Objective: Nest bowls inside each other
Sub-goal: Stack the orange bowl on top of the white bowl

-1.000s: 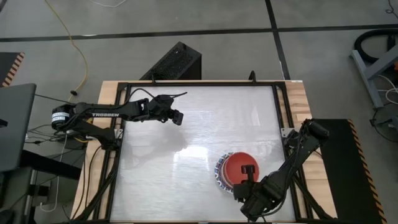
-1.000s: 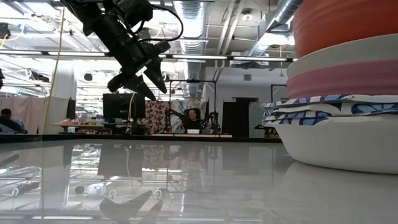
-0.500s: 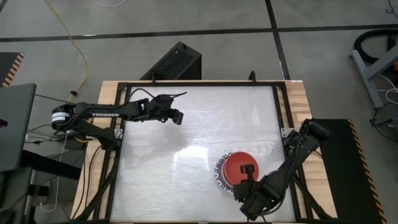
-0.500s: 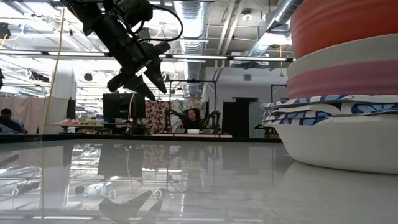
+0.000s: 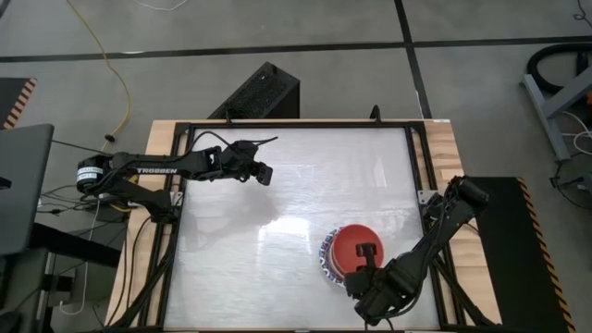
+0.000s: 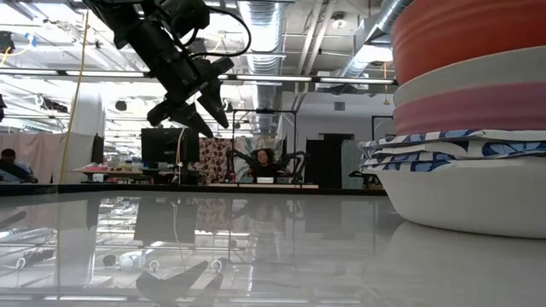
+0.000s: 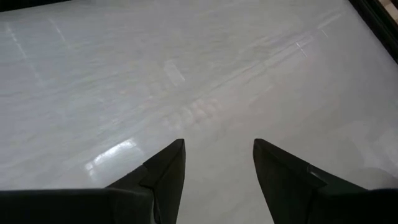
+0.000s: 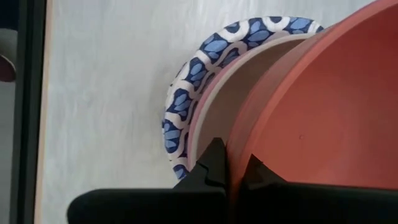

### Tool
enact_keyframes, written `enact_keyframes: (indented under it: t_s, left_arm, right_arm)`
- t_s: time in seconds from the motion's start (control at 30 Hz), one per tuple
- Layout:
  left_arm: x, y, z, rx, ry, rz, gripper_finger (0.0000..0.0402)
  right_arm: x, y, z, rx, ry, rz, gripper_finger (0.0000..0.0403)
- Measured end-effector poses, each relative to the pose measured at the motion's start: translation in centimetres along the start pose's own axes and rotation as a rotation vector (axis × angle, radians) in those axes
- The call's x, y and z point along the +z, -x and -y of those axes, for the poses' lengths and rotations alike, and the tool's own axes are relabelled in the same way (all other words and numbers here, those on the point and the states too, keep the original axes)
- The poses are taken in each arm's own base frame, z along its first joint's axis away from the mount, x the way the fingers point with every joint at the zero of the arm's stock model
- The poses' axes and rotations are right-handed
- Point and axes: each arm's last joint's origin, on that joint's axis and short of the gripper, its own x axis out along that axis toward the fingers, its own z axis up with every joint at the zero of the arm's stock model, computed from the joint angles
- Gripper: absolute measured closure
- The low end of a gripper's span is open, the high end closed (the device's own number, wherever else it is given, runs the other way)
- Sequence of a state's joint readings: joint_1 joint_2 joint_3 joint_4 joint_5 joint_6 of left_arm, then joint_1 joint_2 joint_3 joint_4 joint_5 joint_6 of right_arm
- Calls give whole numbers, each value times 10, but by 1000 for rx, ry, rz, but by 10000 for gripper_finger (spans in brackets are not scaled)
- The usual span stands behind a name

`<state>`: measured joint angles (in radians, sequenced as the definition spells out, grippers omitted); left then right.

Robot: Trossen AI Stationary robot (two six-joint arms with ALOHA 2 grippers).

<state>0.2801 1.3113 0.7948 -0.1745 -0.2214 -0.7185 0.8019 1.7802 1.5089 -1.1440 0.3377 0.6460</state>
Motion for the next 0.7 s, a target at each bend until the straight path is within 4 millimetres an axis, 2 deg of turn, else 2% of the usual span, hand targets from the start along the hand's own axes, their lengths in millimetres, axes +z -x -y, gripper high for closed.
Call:
enact_keyframes:
  t_s: [0.33,0.53,0.7]
  left_arm:
    - [0,0,0,0,-1,0,223]
    - [0,0,0,-6,-4,-6,223]
    - [-1,0,1,-22,-30,-19,223]
  right_arm:
    - [2,-1,0,35,-13,-8,394]
    - [0,-16,0,96,-49,11,394]
    - [-4,-16,10,154,-100,30,394]
